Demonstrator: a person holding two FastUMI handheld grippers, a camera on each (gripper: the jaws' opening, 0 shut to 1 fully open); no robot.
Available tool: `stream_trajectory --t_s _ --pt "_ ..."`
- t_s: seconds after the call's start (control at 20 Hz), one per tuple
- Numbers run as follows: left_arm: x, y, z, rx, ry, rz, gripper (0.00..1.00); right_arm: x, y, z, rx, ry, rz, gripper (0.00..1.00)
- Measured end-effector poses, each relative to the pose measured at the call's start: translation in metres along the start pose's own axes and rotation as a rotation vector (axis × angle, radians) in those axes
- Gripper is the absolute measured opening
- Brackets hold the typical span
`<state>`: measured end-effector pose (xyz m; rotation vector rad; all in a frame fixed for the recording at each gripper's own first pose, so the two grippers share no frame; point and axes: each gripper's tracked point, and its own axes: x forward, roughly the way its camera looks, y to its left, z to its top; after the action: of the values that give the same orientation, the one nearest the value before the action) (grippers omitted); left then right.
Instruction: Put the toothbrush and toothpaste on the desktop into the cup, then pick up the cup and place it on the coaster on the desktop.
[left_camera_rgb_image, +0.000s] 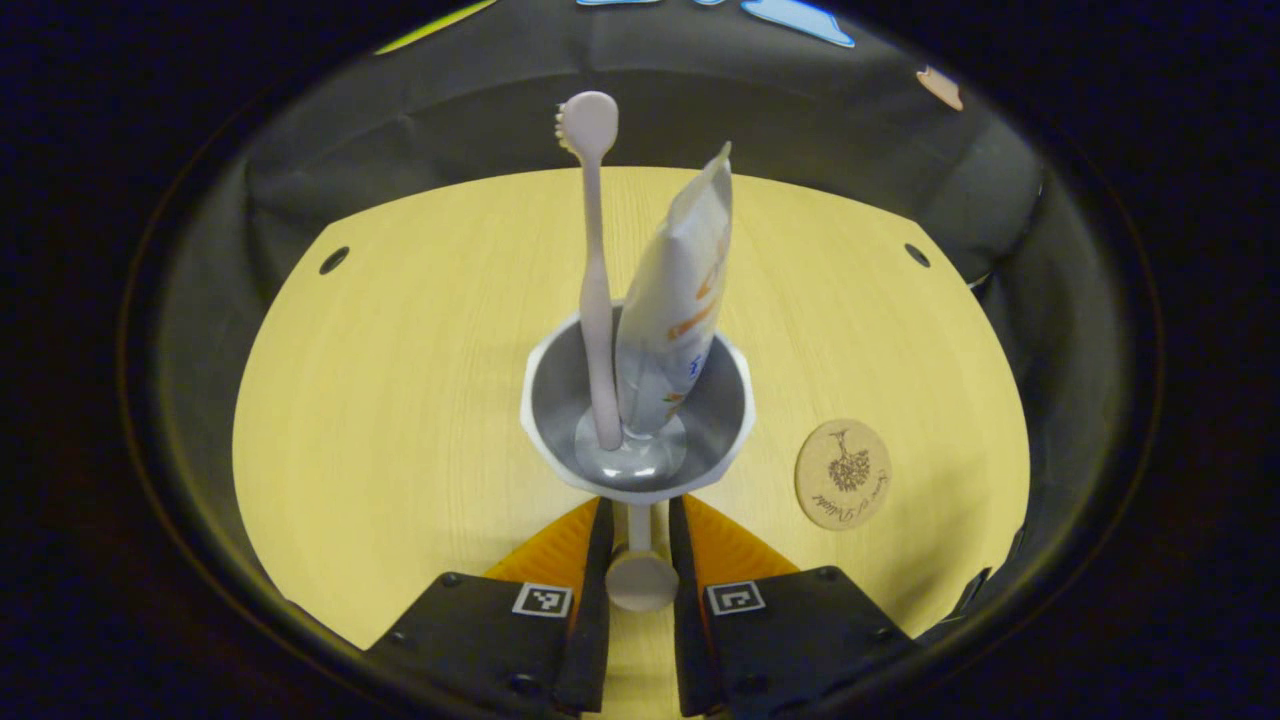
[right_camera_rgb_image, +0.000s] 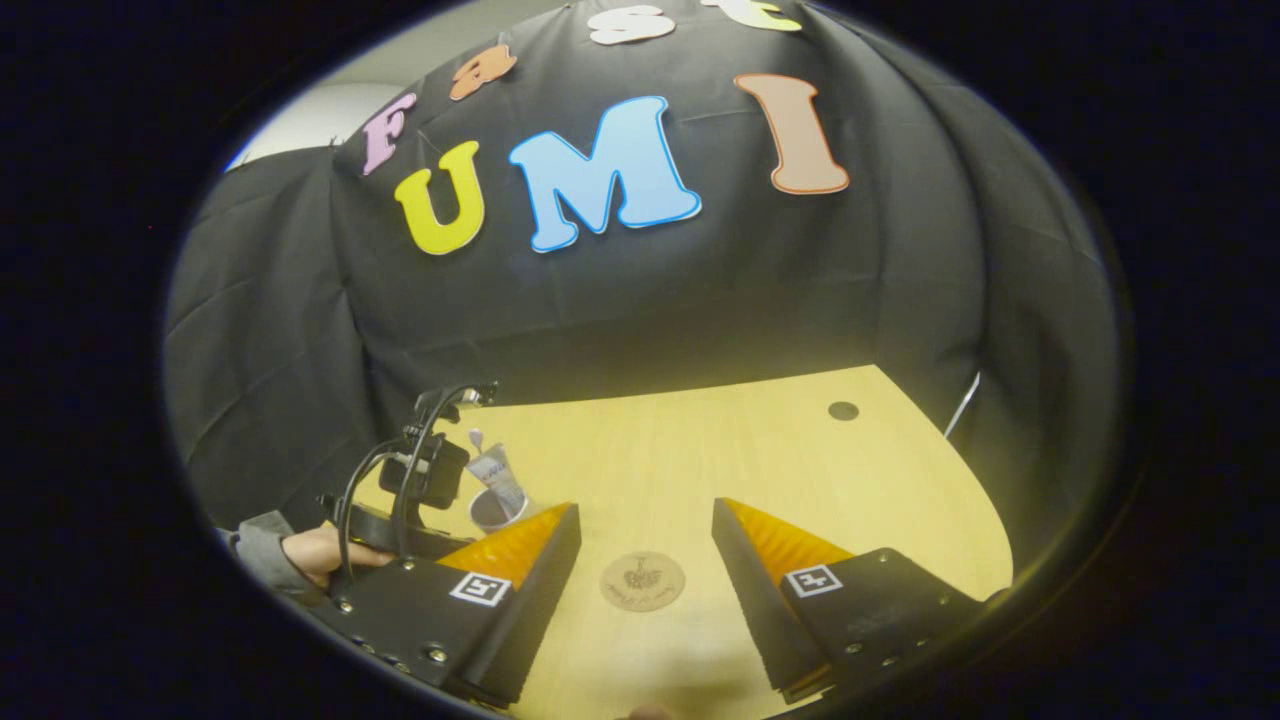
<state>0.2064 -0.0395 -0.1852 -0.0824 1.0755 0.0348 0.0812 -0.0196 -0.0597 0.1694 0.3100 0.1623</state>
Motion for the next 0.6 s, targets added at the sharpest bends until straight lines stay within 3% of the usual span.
stream_trajectory --t_s 0.6 --pt "-0.014 -0.010 0.004 0.023 -0.069 -0.024 0.30 -0.006 -0.009 0.002 0.019 -0.005 -0.026 0.84"
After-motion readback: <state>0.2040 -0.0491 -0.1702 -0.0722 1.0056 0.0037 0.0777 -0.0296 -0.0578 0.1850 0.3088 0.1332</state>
